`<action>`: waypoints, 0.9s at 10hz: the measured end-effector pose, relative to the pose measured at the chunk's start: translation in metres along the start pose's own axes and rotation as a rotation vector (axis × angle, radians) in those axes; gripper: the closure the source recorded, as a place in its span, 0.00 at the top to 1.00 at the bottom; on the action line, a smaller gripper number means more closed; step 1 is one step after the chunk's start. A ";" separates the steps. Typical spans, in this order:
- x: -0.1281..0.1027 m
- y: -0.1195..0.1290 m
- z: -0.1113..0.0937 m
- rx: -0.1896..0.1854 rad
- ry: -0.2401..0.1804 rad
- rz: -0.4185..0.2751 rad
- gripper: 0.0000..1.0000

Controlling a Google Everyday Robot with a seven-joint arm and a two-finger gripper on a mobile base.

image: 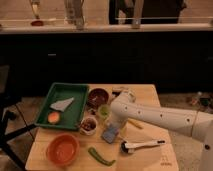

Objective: Place sponge in tray

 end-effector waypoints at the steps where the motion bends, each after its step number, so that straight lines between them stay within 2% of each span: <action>1: 0.001 0.000 0.002 -0.005 -0.006 0.007 0.80; 4: 0.002 -0.001 0.011 -0.019 -0.027 0.010 0.80; 9: 0.000 -0.002 0.014 -0.030 -0.039 0.004 0.80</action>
